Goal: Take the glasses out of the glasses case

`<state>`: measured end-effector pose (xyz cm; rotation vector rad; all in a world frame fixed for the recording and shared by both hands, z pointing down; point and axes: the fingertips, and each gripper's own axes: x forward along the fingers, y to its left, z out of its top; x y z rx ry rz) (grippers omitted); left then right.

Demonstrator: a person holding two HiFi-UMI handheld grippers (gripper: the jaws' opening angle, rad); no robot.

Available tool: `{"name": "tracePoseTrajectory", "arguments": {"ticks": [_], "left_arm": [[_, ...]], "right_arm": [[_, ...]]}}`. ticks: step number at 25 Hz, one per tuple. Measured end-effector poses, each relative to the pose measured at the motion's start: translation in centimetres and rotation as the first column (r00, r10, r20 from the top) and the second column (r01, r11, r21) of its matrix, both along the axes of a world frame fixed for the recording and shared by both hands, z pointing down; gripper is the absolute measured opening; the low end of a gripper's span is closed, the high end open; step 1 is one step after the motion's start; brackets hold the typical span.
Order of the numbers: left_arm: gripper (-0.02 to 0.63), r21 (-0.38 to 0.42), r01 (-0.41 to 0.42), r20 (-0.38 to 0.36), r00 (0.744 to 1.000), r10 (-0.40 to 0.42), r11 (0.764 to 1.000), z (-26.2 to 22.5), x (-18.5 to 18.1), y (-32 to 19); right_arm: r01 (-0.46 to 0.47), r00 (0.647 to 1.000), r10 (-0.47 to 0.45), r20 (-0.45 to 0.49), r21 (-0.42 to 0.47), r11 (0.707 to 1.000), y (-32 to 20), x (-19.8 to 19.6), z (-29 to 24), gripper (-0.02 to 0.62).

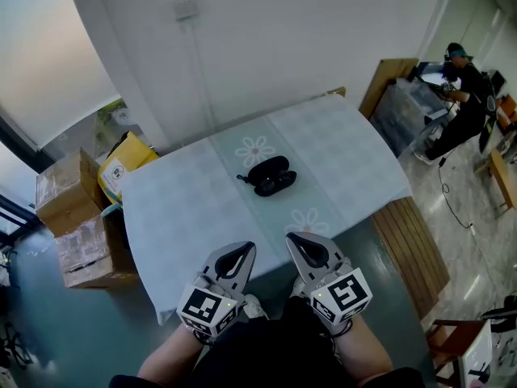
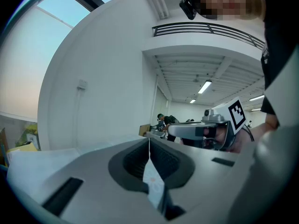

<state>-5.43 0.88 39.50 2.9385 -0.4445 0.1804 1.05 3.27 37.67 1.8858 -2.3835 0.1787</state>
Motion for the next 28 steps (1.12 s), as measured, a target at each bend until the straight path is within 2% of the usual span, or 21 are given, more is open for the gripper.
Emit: {"name": "tracePoseTrajectory", "arguments": {"ticks": [15,28], "left_arm": [[0.031,0.001,0.028,-0.011,1.000,-0.028,1.000,-0.2,-0.8,-0.8],[0.031,-0.022,0.116,-0.003,0.993,-0.116,0.993,0.3,2.2,-4.0]], "right_arm": [[0.022,0.999,-0.022,-0.036,0.006,1.000,-1.9,0.3,-0.6,0.023],[0.115,0.991,-0.118,-0.057,-0.056,0.992,-7.1,4.3,1.0,0.023]]}}
